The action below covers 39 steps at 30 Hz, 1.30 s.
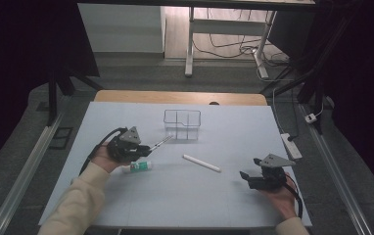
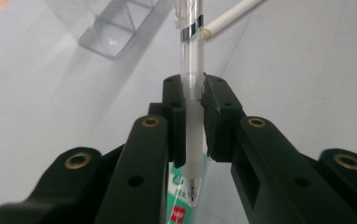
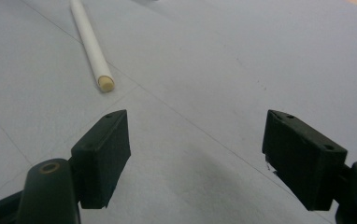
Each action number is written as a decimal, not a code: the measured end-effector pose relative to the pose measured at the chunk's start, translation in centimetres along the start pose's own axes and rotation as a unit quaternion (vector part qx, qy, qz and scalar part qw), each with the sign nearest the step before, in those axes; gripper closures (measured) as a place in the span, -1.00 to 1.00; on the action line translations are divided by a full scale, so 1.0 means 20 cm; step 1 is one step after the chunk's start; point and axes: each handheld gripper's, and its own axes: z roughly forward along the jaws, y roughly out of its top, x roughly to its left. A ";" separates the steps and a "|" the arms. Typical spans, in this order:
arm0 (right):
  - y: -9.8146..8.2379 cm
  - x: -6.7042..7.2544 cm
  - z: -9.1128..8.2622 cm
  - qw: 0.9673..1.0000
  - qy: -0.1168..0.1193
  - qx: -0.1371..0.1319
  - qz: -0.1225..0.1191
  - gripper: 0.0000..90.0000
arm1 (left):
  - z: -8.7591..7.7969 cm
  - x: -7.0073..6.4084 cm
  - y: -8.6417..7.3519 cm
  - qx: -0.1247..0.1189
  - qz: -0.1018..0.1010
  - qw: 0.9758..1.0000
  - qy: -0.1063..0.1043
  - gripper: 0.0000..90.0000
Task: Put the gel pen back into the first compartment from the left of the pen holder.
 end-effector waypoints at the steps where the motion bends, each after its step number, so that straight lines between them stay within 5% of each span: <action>1: 0.00 0.00 0.00 1.000 0.000 -0.001 0.000 -0.49 | 0.01 -0.01 0.01 -0.001 0.004 1.000 -0.003 0.77; 22: 0.03 0.03 0.01 1.000 0.005 -0.009 -0.006 -0.45 | 0.08 -0.07 0.07 0.004 0.015 0.999 -0.039 0.77; 39: 0.09 0.07 0.04 0.999 0.015 -0.025 -0.016 -0.42 | 0.12 -0.10 0.09 0.003 0.016 0.999 -0.047 0.77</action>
